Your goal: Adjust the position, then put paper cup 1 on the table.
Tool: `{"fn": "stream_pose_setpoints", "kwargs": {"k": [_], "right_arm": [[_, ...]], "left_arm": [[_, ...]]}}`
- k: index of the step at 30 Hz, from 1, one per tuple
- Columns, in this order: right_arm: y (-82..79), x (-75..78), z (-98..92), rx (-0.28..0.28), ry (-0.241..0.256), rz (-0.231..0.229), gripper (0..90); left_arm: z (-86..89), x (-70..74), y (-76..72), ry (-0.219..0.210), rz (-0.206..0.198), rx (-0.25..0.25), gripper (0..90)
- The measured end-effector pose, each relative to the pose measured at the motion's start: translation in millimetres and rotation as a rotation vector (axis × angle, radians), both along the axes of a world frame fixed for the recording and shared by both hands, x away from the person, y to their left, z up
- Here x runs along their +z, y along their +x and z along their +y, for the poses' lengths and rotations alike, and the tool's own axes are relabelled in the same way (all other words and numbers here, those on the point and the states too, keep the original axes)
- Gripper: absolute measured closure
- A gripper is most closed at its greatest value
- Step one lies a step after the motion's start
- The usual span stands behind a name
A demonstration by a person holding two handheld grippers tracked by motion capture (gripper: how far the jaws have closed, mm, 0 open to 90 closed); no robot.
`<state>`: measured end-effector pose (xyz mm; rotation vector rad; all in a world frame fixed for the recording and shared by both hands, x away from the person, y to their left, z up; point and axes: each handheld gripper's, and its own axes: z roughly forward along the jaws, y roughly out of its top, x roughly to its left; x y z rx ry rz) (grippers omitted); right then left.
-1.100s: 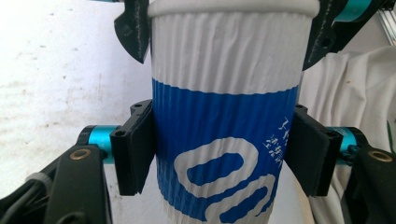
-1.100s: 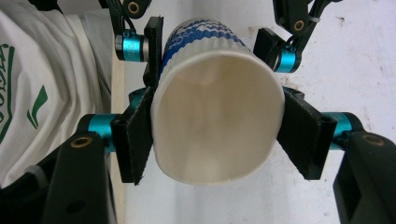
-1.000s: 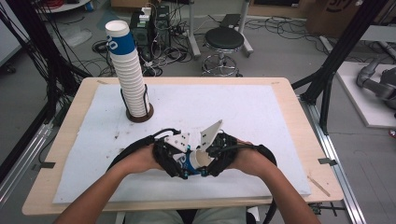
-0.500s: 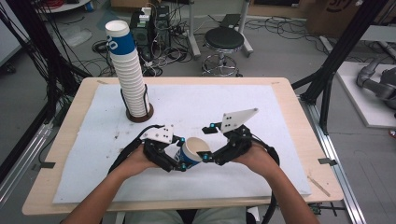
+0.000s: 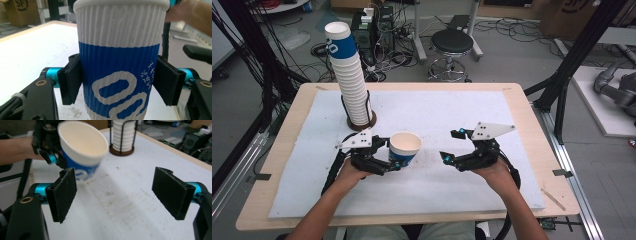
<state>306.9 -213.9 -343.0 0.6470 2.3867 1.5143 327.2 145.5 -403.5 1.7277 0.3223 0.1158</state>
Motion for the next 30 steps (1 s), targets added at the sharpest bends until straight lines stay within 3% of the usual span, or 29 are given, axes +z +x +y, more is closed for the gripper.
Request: {"fn": "stream_pose_setpoints", "kwargs": {"k": [1, 7, 18, 30], "right_arm": [[-0.8, -8.4, -5.1, -0.037, -0.004, 0.005, 20.6], [0.4, -28.3, -23.2, -0.112, 0.018, 0.031, 20.7], [-2.2, -44.7, -33.9, -0.177, 0.012, 0.024, 20.7], [-4.2, -41.7, -37.6, -0.195, 0.016, -0.006, 20.7]], "left_arm": [[1.8, -0.5, -0.5, -0.012, -0.001, 0.003, 29.7], [13.3, -2.2, -2.0, -0.089, -0.017, 0.047, 29.3], [18.9, -2.1, -3.6, -0.093, -0.044, 0.073, 29.1], [31.4, -2.1, -3.9, -0.122, -0.069, 0.100, 29.2]]}}
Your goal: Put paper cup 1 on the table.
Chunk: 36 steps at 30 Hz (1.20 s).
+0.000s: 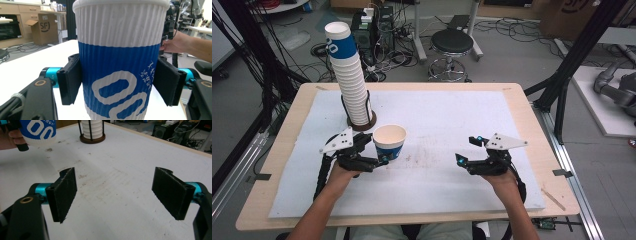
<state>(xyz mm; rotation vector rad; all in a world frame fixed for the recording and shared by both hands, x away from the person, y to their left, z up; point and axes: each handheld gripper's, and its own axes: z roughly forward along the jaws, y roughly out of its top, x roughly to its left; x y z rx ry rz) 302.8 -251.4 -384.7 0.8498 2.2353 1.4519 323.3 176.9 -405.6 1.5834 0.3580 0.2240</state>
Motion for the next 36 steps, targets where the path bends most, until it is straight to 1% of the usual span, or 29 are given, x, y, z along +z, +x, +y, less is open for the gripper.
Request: {"fn": "stream_pose_setpoints", "kwargs": {"k": [5, 8, 12, 15, 17, 23, 24, 27, 30, 32, 33, 35, 36], "right_arm": [[-0.3, -1.5, 0.0, -0.004, 0.003, 0.003, 20.7], [0.4, -2.8, 0.6, -0.001, 0.003, 0.004, 20.8], [1.2, -3.9, 1.0, 0.004, 0.001, 0.002, 20.8], [0.5, -4.9, 0.2, 0.003, 0.004, 0.006, 20.8], [0.3, -5.2, -0.6, 0.002, 0.006, 0.008, 20.8], [-1.1, -4.4, -0.9, 0.005, 0.007, 0.006, 20.8], [-1.1, -4.4, -1.0, 0.005, 0.007, 0.006, 20.8], [-1.2, -4.1, -1.2, 0.005, 0.007, 0.004, 20.8], [-0.7, -4.5, -0.9, 0.006, 0.009, 0.004, 20.8], [-0.4, -4.6, -0.5, 0.008, 0.010, 0.003, 20.8], [-0.4, -4.4, -0.4, 0.009, 0.011, 0.005, 20.8], [-0.3, -4.0, -0.7, 0.008, 0.012, 0.001, 20.8], [-0.4, -3.9, -0.9, 0.008, 0.012, 0.002, 20.8]], "left_arm": [[8.9, -0.9, 0.1, -0.006, -0.004, 0.022, 29.1], [17.2, -1.9, -1.1, 0.003, -0.010, 0.040, 29.2], [30.9, -2.5, -3.5, 0.004, -0.018, 0.082, 29.1], [44.5, -3.7, -5.4, 0.005, -0.026, 0.114, 29.0], [56.3, -6.4, -6.2, 0.009, -0.016, 0.138, 28.9], [87.9, -16.5, -9.2, 0.039, -0.001, 0.201, 28.7], [95.1, -19.2, -9.6, 0.047, 0.011, 0.206, 28.7], [108.5, -25.3, -10.1, 0.063, 0.026, 0.235, 28.5], [117.8, -31.9, -9.9, 0.076, 0.049, 0.267, 28.4], [121.6, -35.3, -9.4, 0.087, 0.056, 0.287, 28.3], [123.8, -37.5, -8.6, 0.097, 0.064, 0.301, 28.3], [126.2, -40.1, -7.1, 0.127, 0.081, 0.318, 28.3], [127.1, -41.7, -6.8, 0.135, 0.094, 0.323, 28.3]]}}
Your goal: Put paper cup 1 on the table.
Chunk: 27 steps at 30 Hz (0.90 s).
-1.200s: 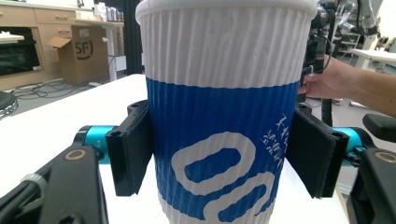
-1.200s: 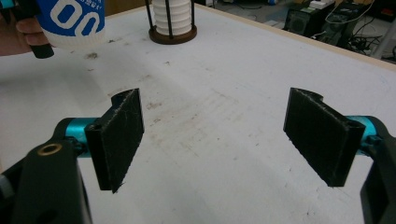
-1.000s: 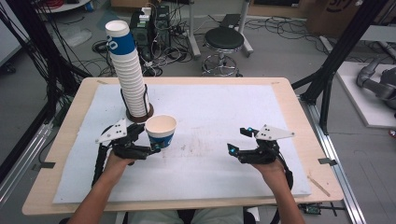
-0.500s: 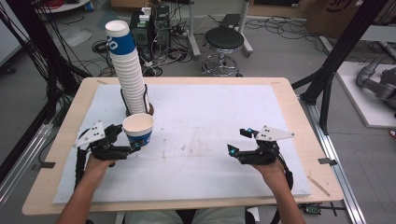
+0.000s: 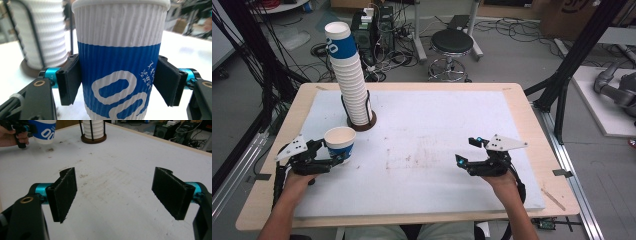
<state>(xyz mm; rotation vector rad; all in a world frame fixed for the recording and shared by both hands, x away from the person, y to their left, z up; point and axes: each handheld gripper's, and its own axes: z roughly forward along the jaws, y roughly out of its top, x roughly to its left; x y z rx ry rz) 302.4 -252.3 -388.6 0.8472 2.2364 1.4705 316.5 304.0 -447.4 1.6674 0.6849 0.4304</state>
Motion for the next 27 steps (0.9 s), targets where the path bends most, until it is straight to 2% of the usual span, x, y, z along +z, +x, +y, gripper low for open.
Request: {"fn": "stream_pose_setpoints", "kwargs": {"k": [5, 7, 8, 11, 15, 20, 27], "right_arm": [[-0.5, 0.5, -1.5, -0.006, 0.003, 0.004, 20.8], [-0.3, 0.2, -2.0, -0.005, 0.002, -0.001, 20.8], [-0.5, 0.2, -2.2, -0.006, 0.001, -0.001, 20.8], [-1.0, -0.3, -2.5, -0.006, 0.000, -0.001, 20.8], [-1.7, -0.9, -2.9, -0.006, 0.000, 0.001, 20.8], [-2.5, -0.8, -3.1, -0.010, -0.002, 0.002, 20.9], [-3.1, -0.4, -3.2, -0.010, 0.000, -0.005, 21.1]], "left_arm": [[1.2, -3.6, 0.1, 0.091, 0.053, 0.045, 28.3], [0.1, -3.0, -0.7, 0.122, 0.060, 0.057, 28.3], [-0.4, -3.2, -1.5, 0.151, 0.072, 0.062, 28.2], [0.7, -1.4, -5.0, 0.183, 0.073, 0.068, 27.8], [7.1, -1.8, -12.0, 0.186, 0.094, 0.083, 27.5], [12.9, -2.9, -19.9, 0.214, 0.118, 0.095, 26.7], [17.1, -3.5, -25.7, 0.204, 0.176, 0.114, 22.7]]}}
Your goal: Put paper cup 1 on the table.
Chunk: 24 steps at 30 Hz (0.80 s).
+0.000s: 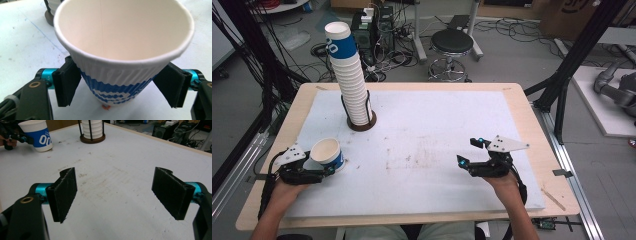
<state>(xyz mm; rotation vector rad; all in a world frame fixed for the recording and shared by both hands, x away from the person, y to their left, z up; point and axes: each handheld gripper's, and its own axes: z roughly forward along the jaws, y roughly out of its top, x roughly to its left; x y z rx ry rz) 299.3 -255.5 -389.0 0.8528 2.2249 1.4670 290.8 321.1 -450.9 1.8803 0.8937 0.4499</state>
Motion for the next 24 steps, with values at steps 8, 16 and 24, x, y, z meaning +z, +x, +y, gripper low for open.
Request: {"fn": "stream_pose_setpoints", "kwargs": {"k": [8, 16, 24], "right_arm": [[0.3, -0.4, -0.5, 0.001, 0.000, -0.005, 21.1], [1.0, -0.9, -4.0, -0.013, 0.002, 0.003, 21.1], [1.8, -0.1, -4.7, -0.017, 0.000, -0.002, 21.0]], "left_arm": [[16.6, 5.1, -12.2, -0.048, 0.010, 0.057, 18.0], [37.6, 26.6, -31.9, -0.112, -0.054, 0.043, 17.8], [24.8, 57.8, -34.6, -0.233, -0.180, -0.014, 17.8]]}}
